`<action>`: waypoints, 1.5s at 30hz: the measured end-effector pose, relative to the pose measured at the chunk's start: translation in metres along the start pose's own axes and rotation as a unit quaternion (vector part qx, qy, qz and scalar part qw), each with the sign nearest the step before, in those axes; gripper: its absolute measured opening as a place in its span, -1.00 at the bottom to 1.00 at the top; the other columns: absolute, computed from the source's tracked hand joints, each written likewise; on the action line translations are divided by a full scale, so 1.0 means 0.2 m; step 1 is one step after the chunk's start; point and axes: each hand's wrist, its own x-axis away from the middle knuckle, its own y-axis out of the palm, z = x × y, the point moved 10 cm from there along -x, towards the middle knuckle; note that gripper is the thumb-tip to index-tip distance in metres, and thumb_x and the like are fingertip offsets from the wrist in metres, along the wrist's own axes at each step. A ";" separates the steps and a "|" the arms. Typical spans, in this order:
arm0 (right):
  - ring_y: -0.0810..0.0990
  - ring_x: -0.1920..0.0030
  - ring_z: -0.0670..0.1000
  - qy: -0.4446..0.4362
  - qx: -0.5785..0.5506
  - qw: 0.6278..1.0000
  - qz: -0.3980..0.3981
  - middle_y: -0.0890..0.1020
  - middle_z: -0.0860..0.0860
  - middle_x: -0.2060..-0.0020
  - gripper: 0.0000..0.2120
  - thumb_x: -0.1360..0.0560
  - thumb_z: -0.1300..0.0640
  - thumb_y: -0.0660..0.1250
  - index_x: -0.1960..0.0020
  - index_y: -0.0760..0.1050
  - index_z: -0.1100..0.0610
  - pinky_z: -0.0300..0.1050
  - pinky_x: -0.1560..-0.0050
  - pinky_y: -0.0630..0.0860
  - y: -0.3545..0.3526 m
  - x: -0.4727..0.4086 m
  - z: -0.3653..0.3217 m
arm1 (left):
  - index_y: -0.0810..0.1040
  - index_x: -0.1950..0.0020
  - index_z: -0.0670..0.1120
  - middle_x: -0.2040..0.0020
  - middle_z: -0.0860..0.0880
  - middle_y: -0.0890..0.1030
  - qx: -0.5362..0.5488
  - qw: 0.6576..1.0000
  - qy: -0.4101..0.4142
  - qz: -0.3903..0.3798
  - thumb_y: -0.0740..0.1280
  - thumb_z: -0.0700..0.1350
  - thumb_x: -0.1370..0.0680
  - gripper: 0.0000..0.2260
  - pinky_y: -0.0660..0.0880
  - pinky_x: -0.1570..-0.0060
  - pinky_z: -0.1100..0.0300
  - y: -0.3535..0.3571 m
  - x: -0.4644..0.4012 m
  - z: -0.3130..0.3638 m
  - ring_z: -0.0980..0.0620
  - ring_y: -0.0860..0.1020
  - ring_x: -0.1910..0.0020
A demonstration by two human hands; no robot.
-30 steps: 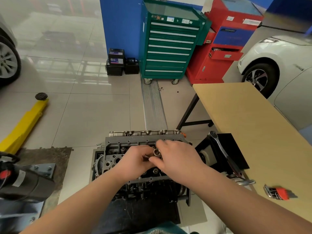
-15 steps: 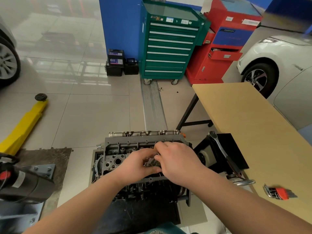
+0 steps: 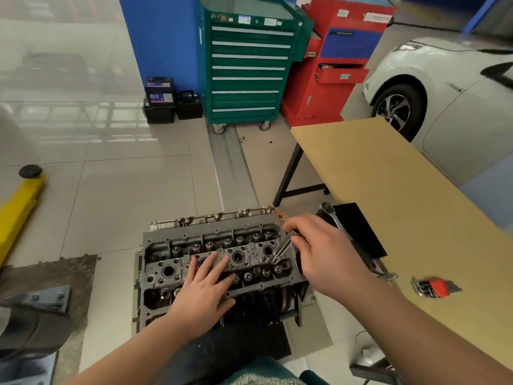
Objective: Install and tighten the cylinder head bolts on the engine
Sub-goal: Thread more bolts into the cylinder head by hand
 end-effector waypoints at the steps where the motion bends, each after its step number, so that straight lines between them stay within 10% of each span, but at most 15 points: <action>1: 0.47 -0.04 -0.33 0.007 -0.002 1.000 -0.003 0.51 -0.25 -0.12 -0.76 -0.67 0.13 0.25 -0.29 0.50 -0.08 -0.47 0.00 0.37 0.00 0.01 0.02 | 0.31 -0.64 0.14 -0.72 0.00 -0.05 -0.020 1.000 0.015 0.004 -0.01 0.35 -0.65 -0.38 -0.30 -0.58 -0.26 0.00 0.01 0.01 -0.17 -0.25 -0.67; 5: 0.49 -0.07 -0.28 0.004 -0.011 1.000 0.004 0.53 -0.23 -0.14 -0.76 -0.67 0.15 0.27 -0.29 0.50 -0.06 -0.47 -0.03 0.37 0.01 0.04 0.04 | 0.48 -0.55 0.12 -0.68 -0.05 0.19 -0.068 0.997 0.033 0.016 0.13 0.30 -0.62 -0.45 -0.08 -0.52 -0.27 -0.02 0.02 0.03 -0.22 0.09 -0.66; 13: 0.53 -0.10 -0.22 -0.034 -0.008 0.999 0.008 0.56 -0.15 -0.18 -0.72 -0.64 0.25 0.31 -0.30 0.50 -0.01 -0.35 -0.12 0.48 0.07 0.02 -0.03 | 0.12 -0.70 0.20 -0.69 0.11 -0.31 -0.017 1.000 0.006 -0.015 0.05 0.32 -0.68 -0.42 -0.48 -0.53 -0.17 0.04 0.01 -0.02 -0.05 -0.44 -0.62; 26: 0.58 -0.02 -0.12 -0.075 0.047 0.996 0.011 0.58 -0.09 -0.12 -0.72 -0.62 0.17 0.36 -0.31 0.50 0.02 -0.23 -0.03 0.55 0.12 0.02 -0.08 | 0.14 -0.68 0.23 -0.70 0.16 -0.24 0.035 0.999 0.003 -0.018 0.04 0.37 -0.65 -0.39 -0.53 -0.53 -0.10 0.00 0.02 -0.01 0.01 -0.42 -0.64; 30: 0.55 0.26 -0.13 -0.031 0.114 0.992 0.033 0.59 -0.13 0.20 -0.64 -0.61 -0.27 0.25 -0.11 0.53 0.02 -0.21 0.28 0.49 0.10 -0.03 -0.10 | 0.34 -0.57 0.26 -0.56 0.31 0.29 0.204 0.975 -0.014 0.086 0.24 0.37 -0.59 -0.43 0.02 -0.65 0.00 -0.26 -0.01 0.06 0.19 0.05 -0.63; 34: 0.48 0.30 -0.08 -0.011 0.163 0.986 0.019 0.50 -0.13 0.26 -0.54 -0.57 -0.41 0.16 -0.01 0.44 -0.02 -0.22 0.40 0.23 0.09 -0.07 -0.11 | 0.48 -0.37 0.27 -0.18 0.46 0.52 0.349 0.924 0.030 0.154 0.37 0.29 -0.53 -0.58 0.41 -0.24 0.43 -0.60 -0.13 0.27 0.40 0.48 -0.24; 39: 0.57 -0.01 -0.06 0.000 0.107 0.993 -0.053 0.53 -0.16 -0.08 -0.67 -0.60 -0.25 0.28 -0.27 0.41 -0.12 -0.06 0.06 0.59 0.07 -0.07 -0.11 | 0.66 -0.12 -0.09 0.12 0.09 0.69 0.380 0.908 0.080 0.156 0.42 -0.20 -0.58 -0.87 0.60 0.09 0.13 -0.79 -0.26 0.34 0.13 0.64 0.16; 45: 0.54 -0.01 0.00 -0.012 0.150 0.982 -0.114 0.52 -0.09 -0.08 -0.73 -0.60 0.10 0.36 -0.27 0.45 -0.05 0.00 0.05 0.57 0.08 -0.07 -0.16 | 0.67 -0.09 0.00 0.08 -0.02 0.70 0.431 0.889 0.148 0.037 0.50 -0.02 -0.59 -0.87 0.62 -0.03 0.00 -0.74 -0.30 0.33 -0.05 0.67 0.08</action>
